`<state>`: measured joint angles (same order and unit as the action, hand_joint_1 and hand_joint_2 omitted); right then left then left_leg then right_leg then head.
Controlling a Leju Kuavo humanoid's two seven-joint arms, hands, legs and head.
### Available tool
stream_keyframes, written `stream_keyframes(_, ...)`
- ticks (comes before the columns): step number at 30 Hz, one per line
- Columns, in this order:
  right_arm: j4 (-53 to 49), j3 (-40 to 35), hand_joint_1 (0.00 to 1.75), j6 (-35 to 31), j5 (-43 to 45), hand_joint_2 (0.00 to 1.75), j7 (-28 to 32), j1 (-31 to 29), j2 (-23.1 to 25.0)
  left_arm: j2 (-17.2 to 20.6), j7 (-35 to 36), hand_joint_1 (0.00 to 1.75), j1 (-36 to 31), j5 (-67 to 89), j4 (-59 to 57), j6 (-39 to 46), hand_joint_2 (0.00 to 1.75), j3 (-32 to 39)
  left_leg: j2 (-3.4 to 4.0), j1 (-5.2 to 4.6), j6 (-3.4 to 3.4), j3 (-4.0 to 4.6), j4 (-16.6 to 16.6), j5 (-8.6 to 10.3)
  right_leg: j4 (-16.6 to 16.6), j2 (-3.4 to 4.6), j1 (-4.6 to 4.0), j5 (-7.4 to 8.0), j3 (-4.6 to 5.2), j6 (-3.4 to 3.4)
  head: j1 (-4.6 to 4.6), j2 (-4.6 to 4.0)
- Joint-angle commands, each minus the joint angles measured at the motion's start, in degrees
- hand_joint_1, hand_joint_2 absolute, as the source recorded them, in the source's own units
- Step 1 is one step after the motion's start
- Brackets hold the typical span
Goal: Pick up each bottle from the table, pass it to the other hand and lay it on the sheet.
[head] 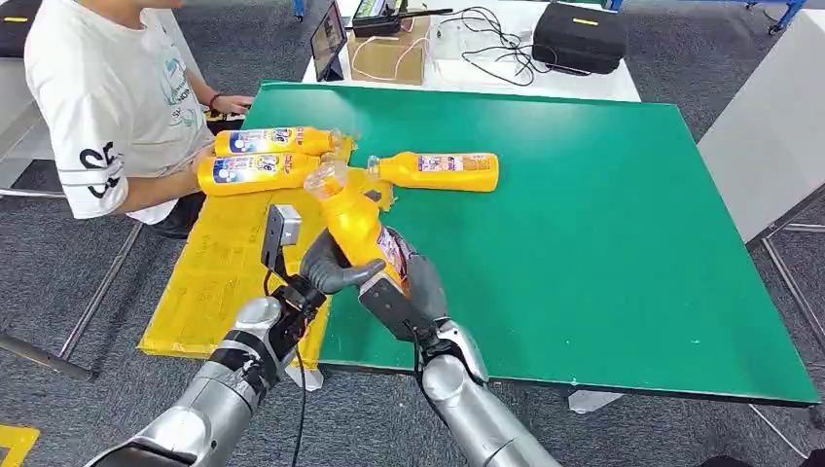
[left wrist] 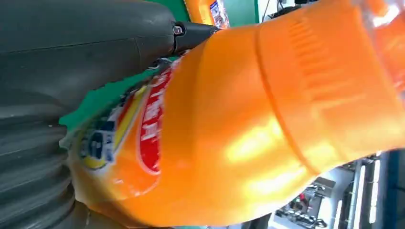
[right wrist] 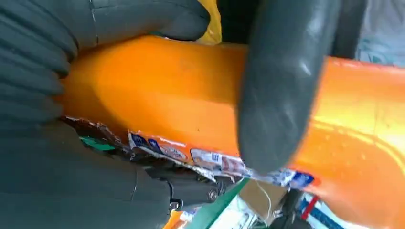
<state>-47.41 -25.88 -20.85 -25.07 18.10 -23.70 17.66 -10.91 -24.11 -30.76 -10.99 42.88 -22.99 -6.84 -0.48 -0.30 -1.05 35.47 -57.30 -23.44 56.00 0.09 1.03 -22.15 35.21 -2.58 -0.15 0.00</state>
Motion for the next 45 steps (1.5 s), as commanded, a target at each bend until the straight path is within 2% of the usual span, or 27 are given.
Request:
stream_keyframes(1, 7.82, -4.71, 1.75, 0.53, -1.28, 1.75, -1.51, -2.17, -0.74, 1.34, 0.67, 0.0, -2.0, -1.26, -1.13, 0.06, 1.75, -1.39, 0.0, 0.15, 0.12, -0.25, -0.05, -0.15, -0.01, -0.05, -0.16, -0.13, -0.3, 0.15, 0.0, 0.0)
stream_keyframes(2, 7.81, -4.57, 1.75, 0.67, -1.2, 1.75, -1.56, -2.42, -0.87, 1.39, 0.73, 0.0, -1.97, -1.32, -1.33, -0.07, 1.75, -1.42, 0.01, 0.09, 0.08, -0.16, -0.01, -0.08, -0.02, -0.02, -0.1, -0.07, -0.18, 0.11, 0.0, 0.0)
stream_keyframes(3, 7.52, -4.13, 1.75, 0.37, -0.91, 1.75, -1.35, -2.44, -0.88, 1.45, 0.53, 1.75, -1.91, -2.4, -1.57, -1.97, 1.75, -1.36, 0.0, 0.08, 0.06, -0.11, -0.01, -0.06, -0.02, -0.03, -0.09, -0.05, -0.13, 0.09, 0.0, 0.0)
stream_keyframes(4, 7.38, -3.95, 0.45, 0.28, -0.8, 1.75, -1.31, -2.5, -0.93, 1.56, 0.26, 1.75, -1.79, -2.6, -1.47, -2.47, 1.75, -1.4, -0.01, 0.13, 0.1, -0.2, -0.04, -0.12, 0.0, -0.05, -0.14, -0.11, -0.23, 0.13, -0.02, 0.0)
stream_keyframes(5, 7.3, -3.92, 0.0, 0.48, -0.78, 1.75, -1.32, -2.78, -1.03, 1.7, 0.01, 1.75, -1.63, -2.62, -1.4, -2.67, 1.75, -1.41, -0.02, 0.1, 0.09, -0.18, -0.03, -0.1, -0.02, -0.06, -0.12, -0.1, -0.21, 0.11, 0.0, 0.0)
stream_keyframes(17, 3.69, -0.03, 0.0, -0.82, 1.73, 1.75, -0.35, -2.1, -2.49, 2.95, -0.61, 1.75, -1.62, -3.98, -0.09, -0.4, 1.75, 1.47, 0.0, 0.07, 0.07, -0.11, -0.02, -0.07, 0.0, -0.04, -0.08, -0.06, -0.13, 0.09, 0.0, 0.02)
stream_keyframes(22, 0.6, 1.16, 0.0, -2.16, 1.8, 1.75, -0.12, -1.01, -3.57, 5.24, -1.8, 1.75, -3.25, -2.72, -2.21, 5.55, 1.75, 4.66, 0.0, 0.08, 0.08, -0.12, -0.03, -0.07, 0.0, -0.03, -0.09, -0.06, -0.13, 0.1, 0.0, 0.0)
stream_keyframes(24, -1.57, 1.99, 0.0, -2.24, 2.29, 1.75, 0.15, -0.24, -4.23, 7.35, -3.7, 1.75, -5.19, 2.54, -5.44, 10.59, 1.75, 4.73, 0.1, 0.12, 0.11, -0.19, -0.07, -0.13, 0.03, 0.04, -0.13, -0.09, -0.19, 0.14, 0.0, 0.0)
stream_keyframes(26, -3.65, 2.96, 0.0, -2.35, 3.09, 1.75, 1.01, 0.4, -4.69, 9.89, -7.86, 1.75, -7.29, 12.47, -8.82, 19.07, 1.75, 3.4, 0.02, 0.09, 0.09, -0.11, -0.03, -0.06, 0.02, -0.05, -0.1, -0.06, -0.11, 0.11, 0.0, 0.0)
stream_keyframes(28, -5.51, 3.89, 0.0, -2.13, 4.15, 1.75, 1.52, 0.92, -4.92, 11.78, -8.42, 1.75, -9.01, 19.74, -12.03, 25.51, 1.75, 2.94, 0.04, 0.13, 0.12, -0.17, -0.06, -0.1, 0.04, -0.03, -0.15, -0.09, -0.16, 0.14, 0.0, 0.0)
stream_keyframes(30, -6.58, 4.36, 0.0, -1.85, 4.78, 1.75, 1.67, 1.27, -5.08, 12.97, -8.3, 1.75, -10.34, 25.07, -14.53, 30.47, 1.75, 1.66, 0.04, 0.14, 0.12, -0.19, -0.08, -0.12, 0.06, -0.02, -0.16, -0.11, -0.19, 0.14, 0.0, 0.02)
stream_keyframes(31, -7.19, 4.5, 0.0, -0.6, 5.56, 1.75, 1.64, 1.35, -5.23, 13.53, -7.31, 1.75, -11.49, 31.23, -16.74, 35.78, 1.75, 0.29, 0.06, 0.14, 0.11, -0.21, -0.05, -0.11, 0.03, 0.0, -0.16, -0.1, -0.2, 0.13, 0.0, 0.0)
stream_keyframes(32, -7.21, 4.51, 0.0, -0.58, 5.56, 1.75, 1.64, 1.31, -5.25, 13.65, -7.31, 1.75, -11.61, 31.21, -16.74, 35.71, 1.75, 0.35, 0.0, 0.1, 0.08, -0.11, -0.02, -0.04, 0.03, -0.05, -0.11, -0.06, -0.1, 0.09, 0.0, 0.0)
stream_keyframes(34, -7.87, 4.77, 0.0, -0.22, 6.2, 1.75, 2.11, 1.23, -5.37, 14.82, -3.69, 1.75, -13.28, 40.41, -19.72, 42.28, 1.75, -3.34, 0.0, 0.13, 0.1, -0.18, -0.04, -0.09, 0.05, -0.06, -0.14, -0.12, -0.18, 0.11, 0.02, 0.0)
stream_keyframes(39, -8.38, 4.84, 0.0, 0.11, 6.39, 1.75, 2.18, 1.13, -5.45, 15.51, -2.24, 1.75, -14.01, 44.97, -21.01, 44.26, 1.75, -5.0, 0.0, 0.07, 0.07, -0.09, -0.01, -0.03, 0.03, -0.03, -0.07, -0.05, -0.08, 0.07, 0.0, 0.0)
stream_keyframes(41, -8.25, 4.63, 0.0, 1.5, 6.75, 1.75, 2.2, 0.68, -5.36, 17.02, 2.43, 1.75, -14.65, 55.72, -23.34, 45.74, 1.75, -10.65, 0.02, 0.1, 0.09, -0.11, -0.04, -0.06, 0.04, -0.04, -0.1, -0.08, -0.11, 0.09, 0.02, 0.02)
stream_keyframes(45, -7.54, 4.27, 0.0, 2.46, 6.93, 1.75, 2.36, -0.05, -5.07, 17.69, 3.07, 1.75, -13.66, 61.34, -25.41, 42.33, 1.75, -14.16, 0.08, 0.05, 0.08, -0.11, 0.0, -0.04, 0.03, 0.05, -0.05, -0.03, -0.06, 0.07, 0.02, 0.0)
